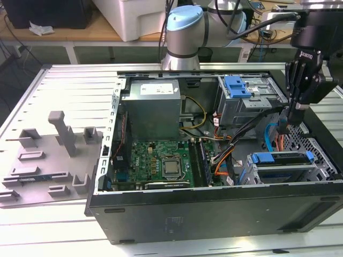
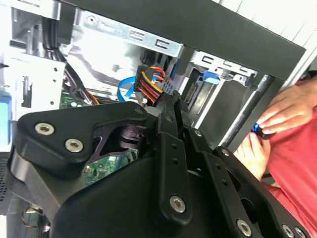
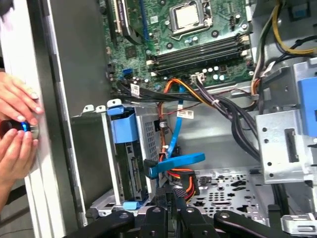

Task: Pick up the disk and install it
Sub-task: 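Insert the first disk wire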

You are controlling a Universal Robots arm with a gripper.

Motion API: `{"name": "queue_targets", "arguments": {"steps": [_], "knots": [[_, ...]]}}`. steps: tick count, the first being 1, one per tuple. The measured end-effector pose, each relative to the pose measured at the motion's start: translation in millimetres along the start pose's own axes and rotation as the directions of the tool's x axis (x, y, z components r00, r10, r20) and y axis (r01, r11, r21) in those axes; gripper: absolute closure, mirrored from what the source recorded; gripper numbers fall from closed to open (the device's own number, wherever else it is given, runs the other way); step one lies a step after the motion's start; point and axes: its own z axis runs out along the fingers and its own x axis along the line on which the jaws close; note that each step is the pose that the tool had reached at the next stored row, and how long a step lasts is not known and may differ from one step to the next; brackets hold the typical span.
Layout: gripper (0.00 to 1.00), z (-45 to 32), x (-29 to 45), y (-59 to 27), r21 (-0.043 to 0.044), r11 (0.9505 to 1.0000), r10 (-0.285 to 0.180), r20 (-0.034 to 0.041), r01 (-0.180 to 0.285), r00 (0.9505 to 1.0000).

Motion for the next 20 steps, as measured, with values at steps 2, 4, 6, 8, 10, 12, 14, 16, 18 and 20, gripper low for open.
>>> {"name": "queue_targets", "arguments": {"steps": [2,4,6,8,10,12,14,16,18,20], "knots": [[0.83,-0.8,1.7,1.0,0.0014,1.0000,0.001,0.0160,-0.001,0.9999],[0.83,-3.7,4.6,2.3,0.0035,1.0000,0.002,0.0215,-0.002,0.9998],[0.83,-7.5,8.5,3.9,0.0077,1.0000,0.003,0.0227,-0.004,0.9997],[0.83,-9.8,12.5,5.0,0.0130,0.9999,0.005,0.0246,-0.006,0.9997],[0.83,-10.7,15.5,5.1,0.0161,0.9998,0.006,0.0277,-0.007,0.9996],[0.83,-11.3,19.0,5.3,0.0197,0.9998,0.007,0.0306,-0.008,0.9995],[0.83,-10.8,22.7,5.7,0.0234,0.9997,0.009,0.0332,-0.009,0.9994],[0.83,-10.1,26.3,6.1,0.0277,0.9996,0.010,0.0365,-0.011,0.9993],[0.83,-9.2,29.4,6.5,0.0323,0.9994,0.011,0.0405,-0.013,0.9991],[0.83,-7.9,33.8,6.8,0.0420,0.9990,0.014,0.0486,-0.017,0.9987]]}}
